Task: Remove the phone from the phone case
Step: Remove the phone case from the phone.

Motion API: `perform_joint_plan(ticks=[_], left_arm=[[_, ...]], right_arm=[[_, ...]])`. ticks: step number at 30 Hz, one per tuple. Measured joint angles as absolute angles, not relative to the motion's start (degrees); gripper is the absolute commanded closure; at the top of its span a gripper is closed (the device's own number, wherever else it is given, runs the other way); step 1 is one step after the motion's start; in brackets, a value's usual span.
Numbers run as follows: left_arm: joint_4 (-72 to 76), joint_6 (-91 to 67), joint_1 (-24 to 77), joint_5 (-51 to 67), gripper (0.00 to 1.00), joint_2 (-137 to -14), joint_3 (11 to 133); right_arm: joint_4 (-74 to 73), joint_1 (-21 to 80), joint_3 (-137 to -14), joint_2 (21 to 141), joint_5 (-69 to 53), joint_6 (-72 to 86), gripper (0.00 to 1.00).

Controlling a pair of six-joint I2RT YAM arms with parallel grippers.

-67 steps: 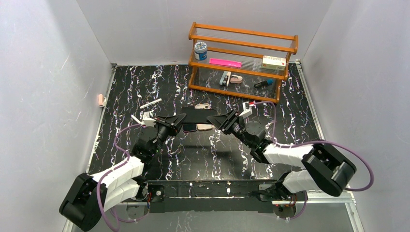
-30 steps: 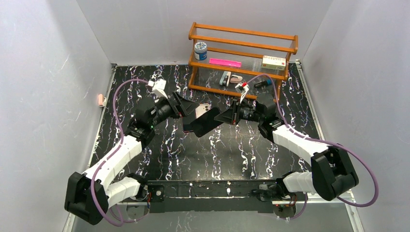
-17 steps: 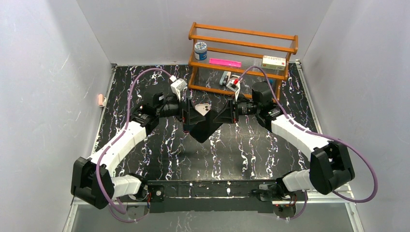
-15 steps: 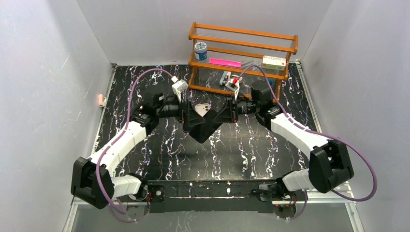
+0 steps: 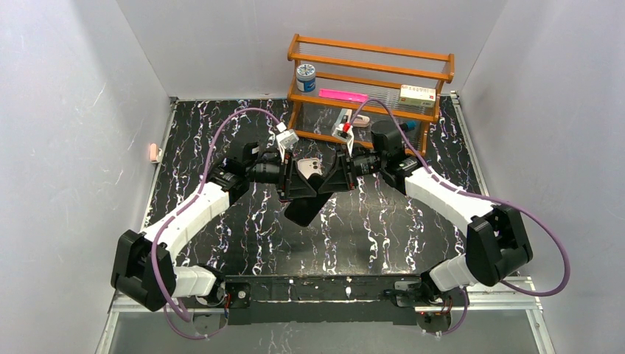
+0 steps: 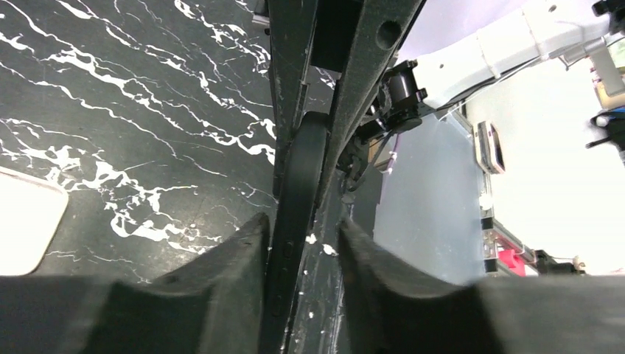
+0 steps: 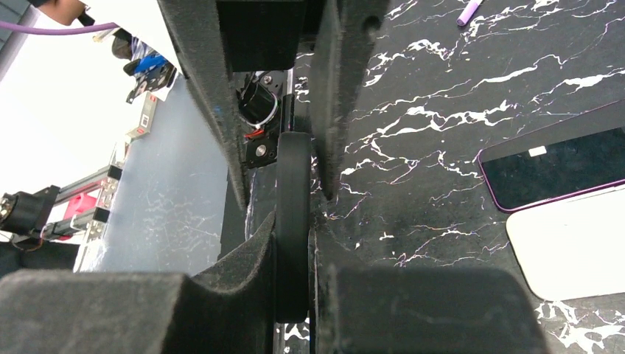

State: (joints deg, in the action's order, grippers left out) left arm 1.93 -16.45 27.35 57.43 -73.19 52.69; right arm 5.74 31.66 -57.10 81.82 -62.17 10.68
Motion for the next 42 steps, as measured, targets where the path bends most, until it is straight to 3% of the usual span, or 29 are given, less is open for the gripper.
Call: perform_joint_plan(ticks=[3, 5, 10, 13, 17, 27, 42], left_arm=[[1.72, -16.23, 27.29, 57.58, 1.0, -73.23, 52.69], [2.0, -15.4, 27.24, 59.22, 1.0, -73.17, 52.71], [1.63, -15.84, 27.42, 57.65, 1.0, -72.31, 52.66], [3.95, -19.62, 27.51, 53.76, 1.0, -70.54, 51.42], [8.08, -25.41, 27.29, 48.01, 1.0, -66.65, 47.57], [16.29, -37.56, 25.91, 32.47, 1.0, -61.23, 39.64], [36.21, -57.74, 25.87, 22.15, 1.0, -60.2, 31.77]], right_arm=[[5.41, 31.73, -57.56, 82.24, -63.59, 10.11, 0.99], [5.06, 31.86, -57.67, 82.37, -64.53, 10.26, 0.93], [5.17, 31.86, -57.78, 82.43, -64.69, 10.46, 0.46], [8.1, 31.86, -57.12, 81.69, -61.52, 11.05, 0.3], [12.36, 31.9, -53.47, 77.25, -54.85, 13.15, 0.2], [37.1, 31.9, -36.6, 69.82, -40.91, 25.89, 0.23], [54.0, 31.9, -35.55, 80.62, -52.71, 39.46, 0.41]])
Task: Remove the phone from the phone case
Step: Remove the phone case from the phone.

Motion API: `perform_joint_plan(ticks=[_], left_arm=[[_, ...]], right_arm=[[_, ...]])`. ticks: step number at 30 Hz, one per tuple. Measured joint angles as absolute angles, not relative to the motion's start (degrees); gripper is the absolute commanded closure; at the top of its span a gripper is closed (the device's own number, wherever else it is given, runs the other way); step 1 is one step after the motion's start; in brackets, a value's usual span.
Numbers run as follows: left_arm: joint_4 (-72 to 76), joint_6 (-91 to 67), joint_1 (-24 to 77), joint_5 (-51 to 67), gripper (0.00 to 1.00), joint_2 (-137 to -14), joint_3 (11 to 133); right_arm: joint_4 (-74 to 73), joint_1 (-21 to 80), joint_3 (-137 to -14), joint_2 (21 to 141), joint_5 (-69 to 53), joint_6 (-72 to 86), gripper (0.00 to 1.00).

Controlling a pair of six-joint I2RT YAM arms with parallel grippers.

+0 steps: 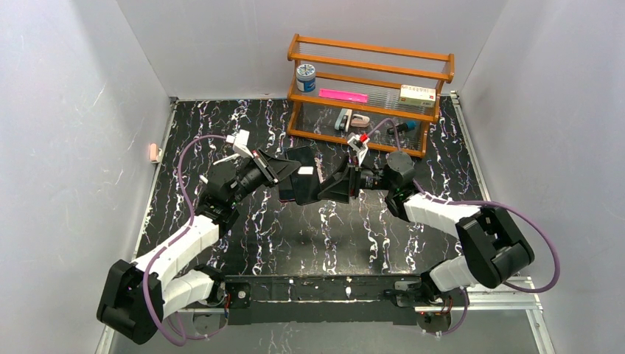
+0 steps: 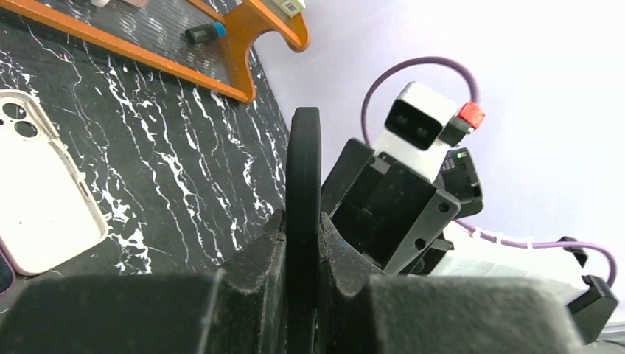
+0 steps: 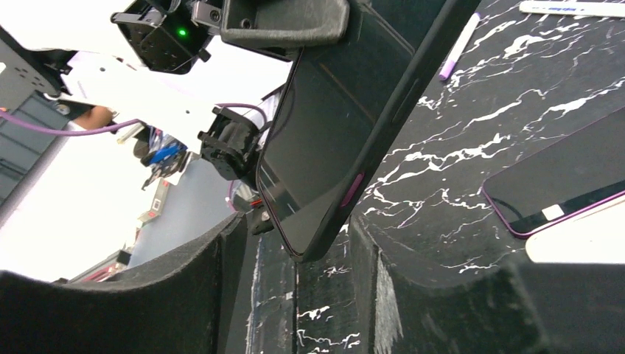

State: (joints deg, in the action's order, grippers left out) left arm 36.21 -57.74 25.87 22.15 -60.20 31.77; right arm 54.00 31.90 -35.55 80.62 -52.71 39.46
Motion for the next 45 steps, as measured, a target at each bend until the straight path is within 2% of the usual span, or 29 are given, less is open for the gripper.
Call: perform_joint_plan(ticks=[17, 31, 38, 45], left_arm=[[47.94, -69.49, 25.87, 19.38, 1.0, -59.81, 26.85], [51.03, -74.96, 25.76, 21.28, 1.0, -60.34, 25.85], [51.81, -76.25, 25.36, 23.92, 1.0, -61.56, 26.28], [51.88, -75.4, 24.47, 25.78, 1.0, -62.43, 28.45]], right_arm=[[63.05, 31.9, -35.55, 84.14, -59.72, 45.01, 0.59], [71.24, 31.86, -36.01, 85.49, -64.79, 49.1, 0.97], [70.11, 31.62, -37.95, 86.13, -69.19, 44.86, 0.99], [60.84, 31.51, -42.85, 86.17, -72.99, 34.06, 0.99]])
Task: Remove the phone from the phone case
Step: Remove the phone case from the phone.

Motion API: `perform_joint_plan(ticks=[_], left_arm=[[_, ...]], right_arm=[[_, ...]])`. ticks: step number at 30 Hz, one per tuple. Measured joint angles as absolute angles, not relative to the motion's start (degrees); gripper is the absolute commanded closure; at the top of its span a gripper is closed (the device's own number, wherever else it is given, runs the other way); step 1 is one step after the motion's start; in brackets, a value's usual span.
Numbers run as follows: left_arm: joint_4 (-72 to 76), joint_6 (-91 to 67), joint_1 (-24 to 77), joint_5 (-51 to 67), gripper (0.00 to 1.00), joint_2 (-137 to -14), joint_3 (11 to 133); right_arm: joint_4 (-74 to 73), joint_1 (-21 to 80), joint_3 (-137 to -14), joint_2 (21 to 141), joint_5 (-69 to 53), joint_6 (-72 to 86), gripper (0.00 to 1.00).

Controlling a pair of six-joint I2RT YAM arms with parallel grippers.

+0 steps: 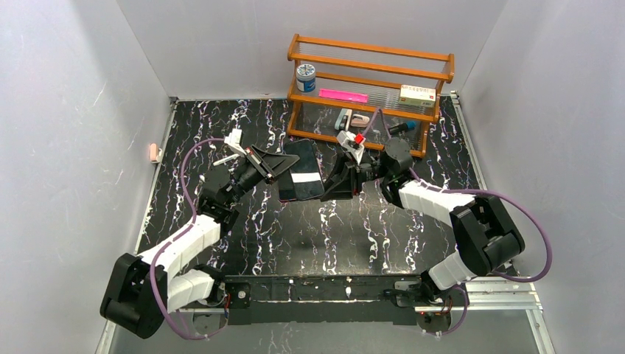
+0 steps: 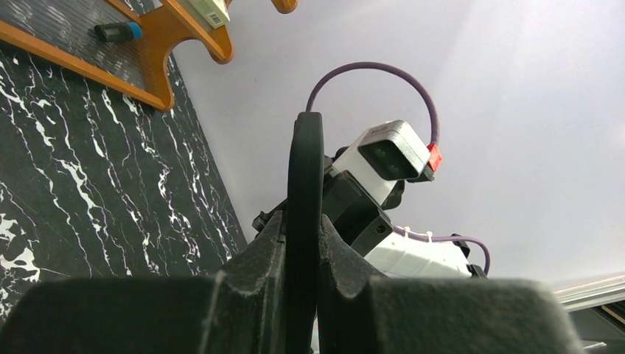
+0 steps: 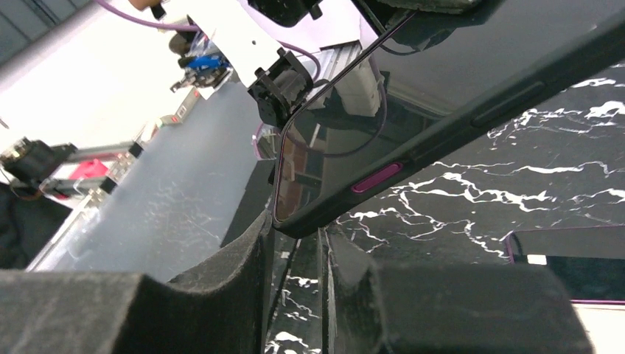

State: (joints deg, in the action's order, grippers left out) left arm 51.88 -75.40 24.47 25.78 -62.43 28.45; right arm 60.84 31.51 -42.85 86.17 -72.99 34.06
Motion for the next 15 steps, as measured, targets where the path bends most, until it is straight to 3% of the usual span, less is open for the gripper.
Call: perform_joint_plan(ticks=[15], left_arm=[[51.86, -74.26, 22.96, 25.02, 1.0, -63.13, 29.36]], right_arm=[[25.96, 32.01, -53.74, 86.17, -73.65, 3.14, 0.99]])
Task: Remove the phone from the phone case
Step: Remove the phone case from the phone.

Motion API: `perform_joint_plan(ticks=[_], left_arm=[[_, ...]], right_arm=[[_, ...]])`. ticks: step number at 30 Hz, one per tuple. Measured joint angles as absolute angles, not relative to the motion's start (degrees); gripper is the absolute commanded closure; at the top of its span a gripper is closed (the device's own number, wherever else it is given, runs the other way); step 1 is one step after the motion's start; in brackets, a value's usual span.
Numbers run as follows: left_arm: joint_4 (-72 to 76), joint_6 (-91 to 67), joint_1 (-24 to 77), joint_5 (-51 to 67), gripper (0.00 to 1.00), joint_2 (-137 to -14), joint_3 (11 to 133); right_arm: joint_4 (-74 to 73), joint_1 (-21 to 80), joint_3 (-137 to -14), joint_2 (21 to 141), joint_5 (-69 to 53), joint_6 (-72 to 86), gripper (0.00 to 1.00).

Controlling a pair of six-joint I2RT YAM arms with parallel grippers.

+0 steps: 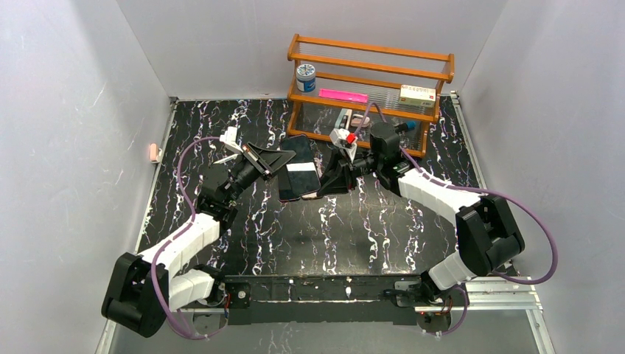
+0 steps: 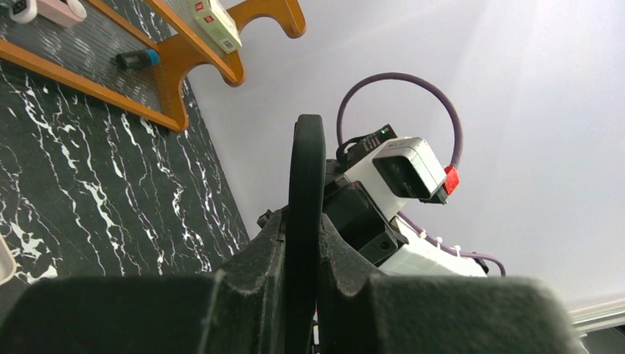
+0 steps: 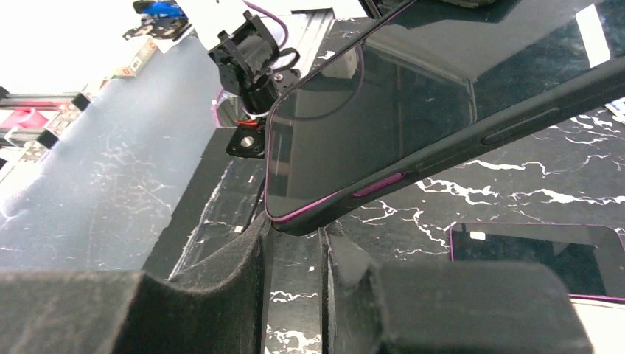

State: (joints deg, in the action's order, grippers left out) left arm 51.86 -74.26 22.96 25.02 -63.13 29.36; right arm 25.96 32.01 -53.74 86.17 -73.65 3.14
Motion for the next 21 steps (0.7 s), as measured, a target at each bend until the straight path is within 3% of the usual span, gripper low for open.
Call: perform_joint_plan(ticks=[8, 15, 16, 21], left_arm=[[51.83, -72.25, 22.22, 23.07, 1.0, -63.13, 29.36], [51.86, -71.44, 22.22, 22.74, 1.0, -63.13, 29.43], [51.88, -71.09, 22.22, 22.24, 1.0, -63.11, 29.43], [51.88, -69.56, 22.24, 17.96, 1.0, -60.95, 28.01]], right_arm=[[10.7, 34.65, -58.06, 86.06, -65.19, -9.08, 0.99], [6.02, 37.08, -58.61, 86.04, -56.16, -13.74, 0.99], [6.0, 37.19, -58.61, 85.95, -55.05, -13.5, 0.97], [9.78, 37.28, -55.68, 82.35, -49.52, -8.86, 0.64]])
